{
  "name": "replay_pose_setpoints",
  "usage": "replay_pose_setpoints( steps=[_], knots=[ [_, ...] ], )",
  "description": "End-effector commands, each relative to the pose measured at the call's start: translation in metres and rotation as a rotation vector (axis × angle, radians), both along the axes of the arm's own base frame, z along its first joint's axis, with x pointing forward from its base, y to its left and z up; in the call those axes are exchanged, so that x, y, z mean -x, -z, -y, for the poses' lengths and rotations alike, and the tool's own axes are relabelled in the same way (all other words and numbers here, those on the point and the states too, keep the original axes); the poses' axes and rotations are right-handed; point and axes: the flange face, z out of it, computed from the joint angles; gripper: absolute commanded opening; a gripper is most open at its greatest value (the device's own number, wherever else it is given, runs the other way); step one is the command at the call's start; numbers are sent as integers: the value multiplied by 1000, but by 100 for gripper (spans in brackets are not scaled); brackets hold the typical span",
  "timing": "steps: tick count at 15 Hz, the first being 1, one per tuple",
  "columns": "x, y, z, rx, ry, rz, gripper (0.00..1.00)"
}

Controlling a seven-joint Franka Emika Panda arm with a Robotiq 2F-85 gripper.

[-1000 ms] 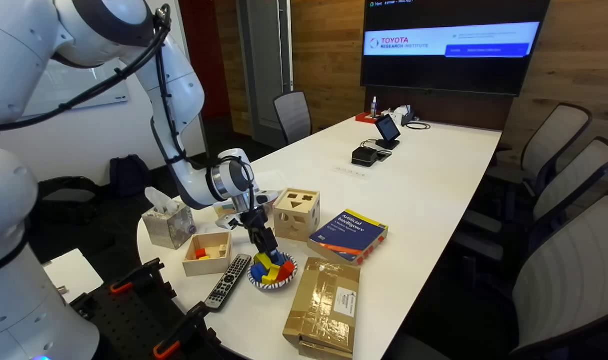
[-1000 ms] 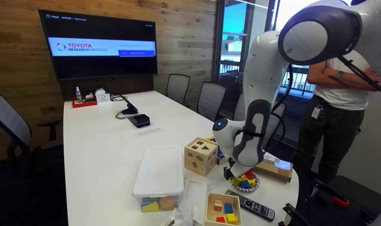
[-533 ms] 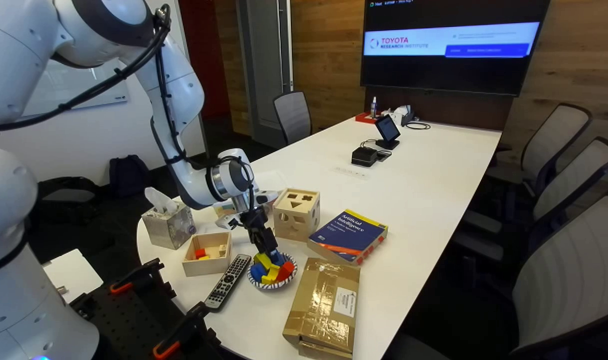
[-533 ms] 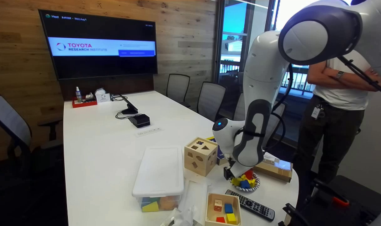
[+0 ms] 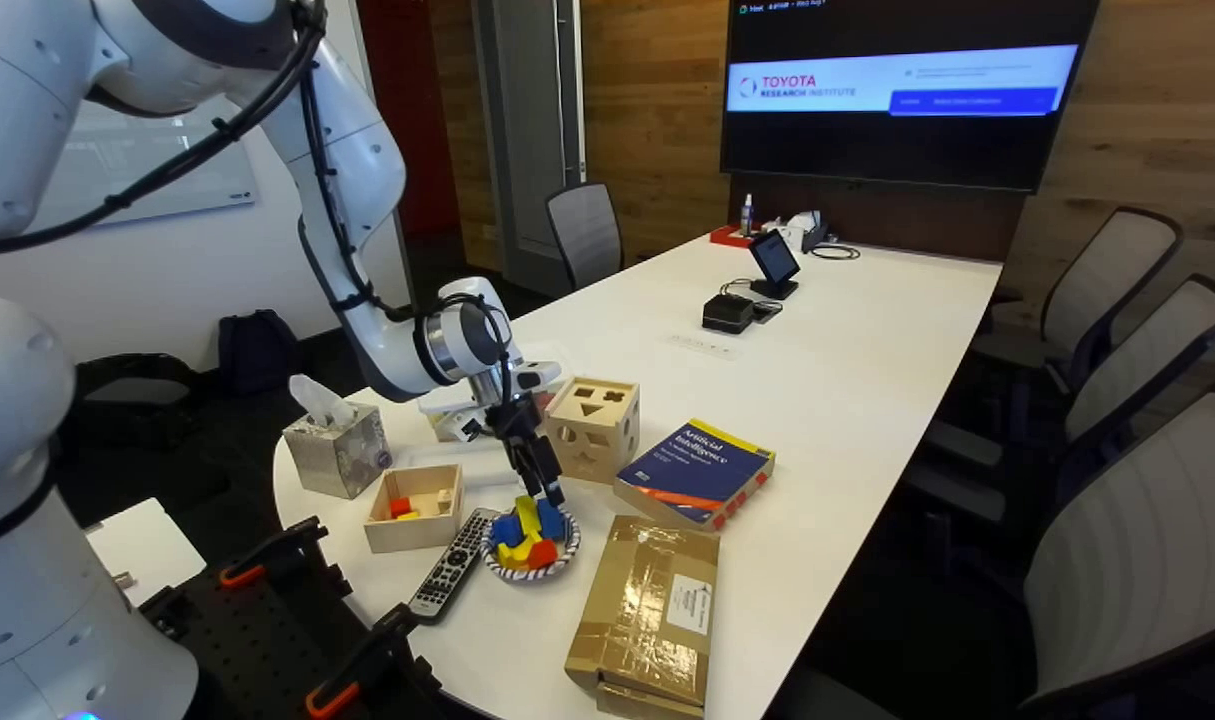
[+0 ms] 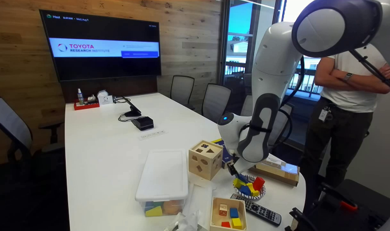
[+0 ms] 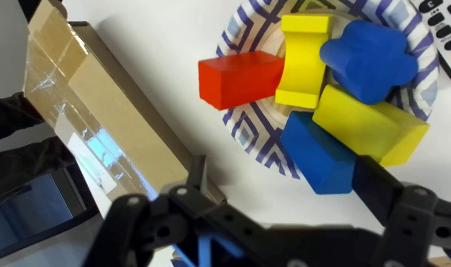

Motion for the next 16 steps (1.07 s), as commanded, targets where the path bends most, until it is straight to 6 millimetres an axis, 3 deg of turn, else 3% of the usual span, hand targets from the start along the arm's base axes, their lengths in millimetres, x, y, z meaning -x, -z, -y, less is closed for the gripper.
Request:
replay_pose_setpoints(
  steps=[1, 8, 15, 16],
  knots=[
    [-2, -2, 0, -2, 2, 3, 100],
    [0, 3, 0, 1, 0, -5, 100],
    [22, 46, 1, 35, -24, -84, 100],
    [18, 34, 3, 27, -11, -65, 100]
  ],
)
